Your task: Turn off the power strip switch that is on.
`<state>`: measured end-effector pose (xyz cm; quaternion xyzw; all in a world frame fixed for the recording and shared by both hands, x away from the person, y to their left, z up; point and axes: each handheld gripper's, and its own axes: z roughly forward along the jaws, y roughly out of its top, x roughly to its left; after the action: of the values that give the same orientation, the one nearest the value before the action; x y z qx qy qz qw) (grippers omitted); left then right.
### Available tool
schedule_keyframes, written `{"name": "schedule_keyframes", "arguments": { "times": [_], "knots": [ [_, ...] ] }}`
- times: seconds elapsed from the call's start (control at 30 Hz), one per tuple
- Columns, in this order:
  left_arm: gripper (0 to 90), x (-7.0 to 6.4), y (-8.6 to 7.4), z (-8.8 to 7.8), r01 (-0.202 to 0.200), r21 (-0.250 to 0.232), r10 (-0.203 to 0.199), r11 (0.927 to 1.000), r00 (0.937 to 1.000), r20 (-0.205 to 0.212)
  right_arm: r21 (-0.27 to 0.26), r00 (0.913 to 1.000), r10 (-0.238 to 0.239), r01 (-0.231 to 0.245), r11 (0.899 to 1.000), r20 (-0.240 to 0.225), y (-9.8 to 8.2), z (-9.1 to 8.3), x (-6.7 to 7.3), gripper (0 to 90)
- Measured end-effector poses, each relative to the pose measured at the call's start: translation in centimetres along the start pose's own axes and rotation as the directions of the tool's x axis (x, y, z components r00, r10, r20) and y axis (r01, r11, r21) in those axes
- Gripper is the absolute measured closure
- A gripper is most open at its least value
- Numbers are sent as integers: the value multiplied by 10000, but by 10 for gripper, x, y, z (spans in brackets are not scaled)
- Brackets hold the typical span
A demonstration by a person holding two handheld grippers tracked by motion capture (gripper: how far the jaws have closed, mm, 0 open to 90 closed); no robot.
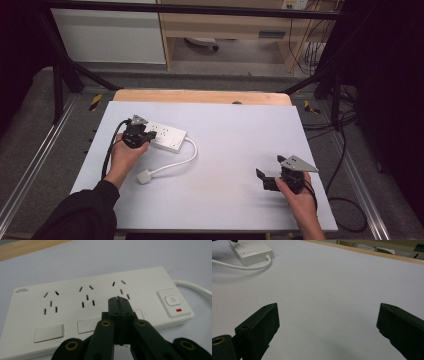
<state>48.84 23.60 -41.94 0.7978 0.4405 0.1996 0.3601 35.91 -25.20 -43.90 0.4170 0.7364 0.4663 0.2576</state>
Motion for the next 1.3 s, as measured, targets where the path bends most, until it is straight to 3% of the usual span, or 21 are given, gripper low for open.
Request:
{"name": "schedule_keyframes", "arguments": {
  "times": [1.3],
  "knots": [
    [900, -9, 0, 10, -336, 104, 336, 9994, 9994, -10, 20, 10000, 75, -75, 10000, -15, -1, 0, -2, 50]
  ]
}}
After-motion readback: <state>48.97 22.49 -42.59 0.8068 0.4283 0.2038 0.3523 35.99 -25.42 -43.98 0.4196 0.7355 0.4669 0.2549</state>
